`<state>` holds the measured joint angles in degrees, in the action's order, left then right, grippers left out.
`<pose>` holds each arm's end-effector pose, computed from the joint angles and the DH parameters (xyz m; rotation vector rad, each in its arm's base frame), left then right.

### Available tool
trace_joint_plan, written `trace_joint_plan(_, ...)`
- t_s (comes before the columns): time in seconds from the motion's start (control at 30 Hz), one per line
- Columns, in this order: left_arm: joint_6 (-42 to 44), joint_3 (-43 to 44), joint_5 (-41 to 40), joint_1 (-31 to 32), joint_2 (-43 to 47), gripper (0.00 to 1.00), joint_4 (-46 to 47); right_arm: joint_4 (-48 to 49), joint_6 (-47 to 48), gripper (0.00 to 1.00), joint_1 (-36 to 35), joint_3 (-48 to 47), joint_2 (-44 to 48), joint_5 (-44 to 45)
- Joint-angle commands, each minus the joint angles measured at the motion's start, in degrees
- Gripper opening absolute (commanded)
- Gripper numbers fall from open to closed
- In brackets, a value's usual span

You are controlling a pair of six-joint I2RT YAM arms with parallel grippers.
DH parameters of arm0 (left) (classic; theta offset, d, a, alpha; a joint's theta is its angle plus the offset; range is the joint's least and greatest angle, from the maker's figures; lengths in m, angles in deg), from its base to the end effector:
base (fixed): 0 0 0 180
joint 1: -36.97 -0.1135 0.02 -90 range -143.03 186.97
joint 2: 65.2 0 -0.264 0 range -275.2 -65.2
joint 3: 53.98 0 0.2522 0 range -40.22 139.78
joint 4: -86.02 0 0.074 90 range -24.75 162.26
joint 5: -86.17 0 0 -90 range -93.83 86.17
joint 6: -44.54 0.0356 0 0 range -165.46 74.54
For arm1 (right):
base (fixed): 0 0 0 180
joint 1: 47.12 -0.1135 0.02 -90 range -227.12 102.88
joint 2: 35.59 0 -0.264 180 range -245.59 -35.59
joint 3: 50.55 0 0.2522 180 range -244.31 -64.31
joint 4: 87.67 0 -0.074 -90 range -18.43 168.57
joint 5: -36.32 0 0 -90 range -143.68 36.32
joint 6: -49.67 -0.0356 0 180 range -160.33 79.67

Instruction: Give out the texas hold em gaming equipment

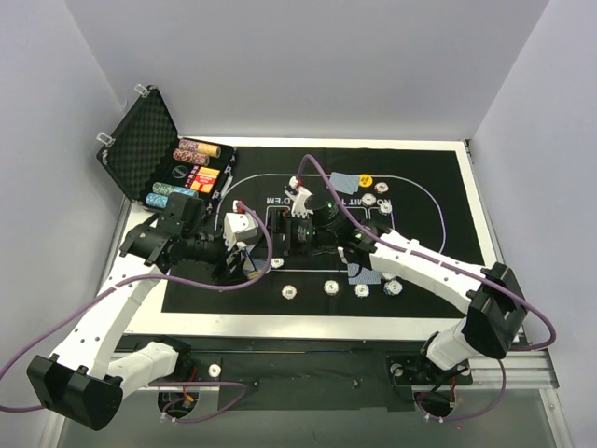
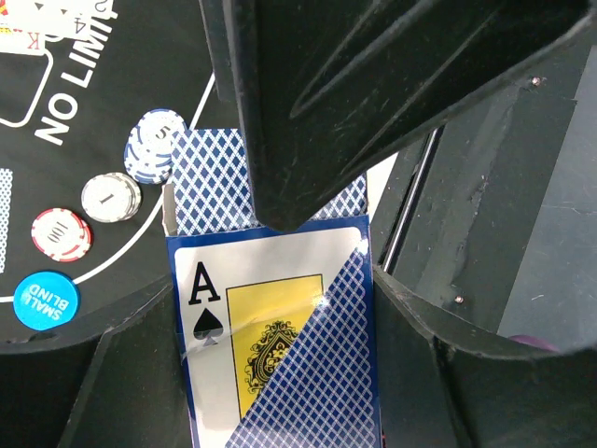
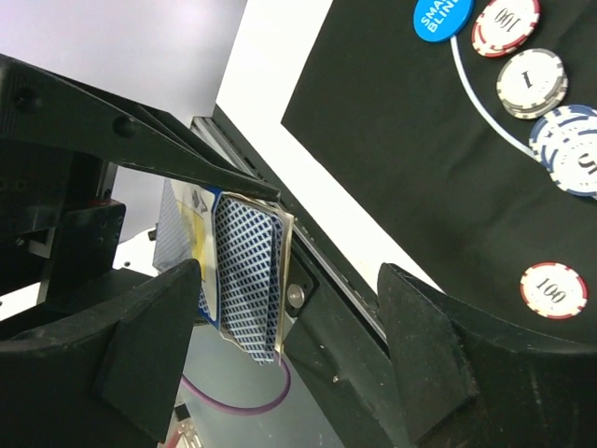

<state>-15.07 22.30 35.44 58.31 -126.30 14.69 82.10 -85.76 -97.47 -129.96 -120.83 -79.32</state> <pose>0.1710 -0.0910 0.3263 1.2779 2.0403 -0.7938 0.2121 0.2800 0.3216 -0.4513 2.0909 1.4991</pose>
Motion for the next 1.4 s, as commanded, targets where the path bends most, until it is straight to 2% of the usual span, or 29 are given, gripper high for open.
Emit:
trace_joint_plan(0.0, -0.33, 2.96, 2.13, 0.28, 0.72, 0.0, 1.22, 7.62, -3.7, 0.69, -0.45, 0.6, -0.81, -2.12)
trace_joint_plan(0.33, -0.51, 3.22, 2.22, 0.28, 0.81, 0.0, 1.66, 14.4, -8.45, 0.49, -0.37, 6.22, 0.33, -3.62)
trace_joint_plan(0.57, -0.86, 3.4, 2.74, 0.28, 0.37, 0.0, 2.19, 16.15, -9.41, 0.47, 0.16, 10.97, 3.14, -2.65)
trace_joint_plan(0.97, -1.56, 3.75, 3.27, 0.28, 0.19, 0.0, 2.72, 16.6, -9.85, 0.4, 3.59, 13.88, 7.09, -2.65)
trace_joint_plan(1.2, -1.56, 3.4, 3.36, 0.28, 0.37, 0.0, 2.89, 16.42, -10.2, 0.4, 4.47, 14.93, 9.38, -2.13)
trace_joint_plan(1.37, -1.56, 3.22, 3.36, 0.37, 0.37, 0.0, 2.89, 18.97, -12.4, 0.41, 2.63, 14.94, 9.56, -1.95)
